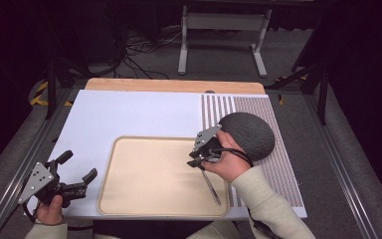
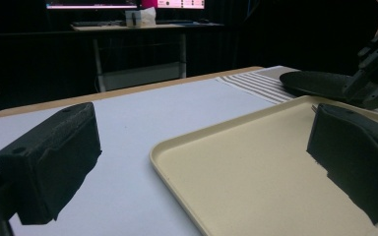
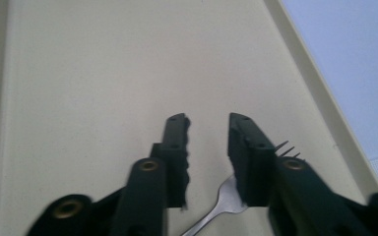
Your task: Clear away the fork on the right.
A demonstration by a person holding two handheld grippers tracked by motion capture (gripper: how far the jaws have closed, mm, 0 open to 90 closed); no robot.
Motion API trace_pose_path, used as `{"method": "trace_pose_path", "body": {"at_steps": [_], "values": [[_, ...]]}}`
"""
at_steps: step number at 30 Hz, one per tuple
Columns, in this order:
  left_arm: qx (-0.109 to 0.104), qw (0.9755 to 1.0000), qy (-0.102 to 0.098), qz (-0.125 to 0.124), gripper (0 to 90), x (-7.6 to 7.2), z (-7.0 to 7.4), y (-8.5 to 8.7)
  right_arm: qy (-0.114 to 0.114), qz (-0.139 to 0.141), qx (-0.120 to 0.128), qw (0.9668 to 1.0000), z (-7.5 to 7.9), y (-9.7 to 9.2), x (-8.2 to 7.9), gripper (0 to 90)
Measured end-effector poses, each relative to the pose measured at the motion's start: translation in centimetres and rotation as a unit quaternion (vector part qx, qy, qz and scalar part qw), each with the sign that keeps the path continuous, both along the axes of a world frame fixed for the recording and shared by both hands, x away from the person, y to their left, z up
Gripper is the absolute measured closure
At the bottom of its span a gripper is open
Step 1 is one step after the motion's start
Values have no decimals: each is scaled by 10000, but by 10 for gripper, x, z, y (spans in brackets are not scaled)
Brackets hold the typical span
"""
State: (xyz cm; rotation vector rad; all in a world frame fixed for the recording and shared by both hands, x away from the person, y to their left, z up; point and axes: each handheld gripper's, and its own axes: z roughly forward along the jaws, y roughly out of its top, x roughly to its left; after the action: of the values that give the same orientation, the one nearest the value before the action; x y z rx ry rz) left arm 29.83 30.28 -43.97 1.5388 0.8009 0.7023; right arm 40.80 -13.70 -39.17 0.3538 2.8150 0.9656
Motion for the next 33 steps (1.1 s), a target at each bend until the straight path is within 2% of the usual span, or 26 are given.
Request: {"method": "trace_pose_path", "body": {"at_steps": [3, 10, 12, 19, 24, 33], "values": [[6, 10000, 17, -2, 4, 0, 0, 0, -67, 146, -4, 9999, -2, 0, 2, 897], [13, 10000, 14, -5, 3, 0, 0, 0, 25, 245, -229, 9994, -14, 3, 9, 899], [16, 10000, 19, -10, 3, 0, 0, 0, 98, 195, -263, 9994, -21, 4, 12, 899], [6, 10000, 18, -4, 3, 0, -1, 0, 133, 111, -483, 9987, -35, 3, 18, 899], [6, 10000, 16, -3, 3, 0, 0, 0, 192, 33, -484, 9986, -40, 2, 20, 899], [8, 10000, 16, -2, 3, 0, 0, 0, 223, 77, -510, 9984, -43, 3, 20, 900]]}}
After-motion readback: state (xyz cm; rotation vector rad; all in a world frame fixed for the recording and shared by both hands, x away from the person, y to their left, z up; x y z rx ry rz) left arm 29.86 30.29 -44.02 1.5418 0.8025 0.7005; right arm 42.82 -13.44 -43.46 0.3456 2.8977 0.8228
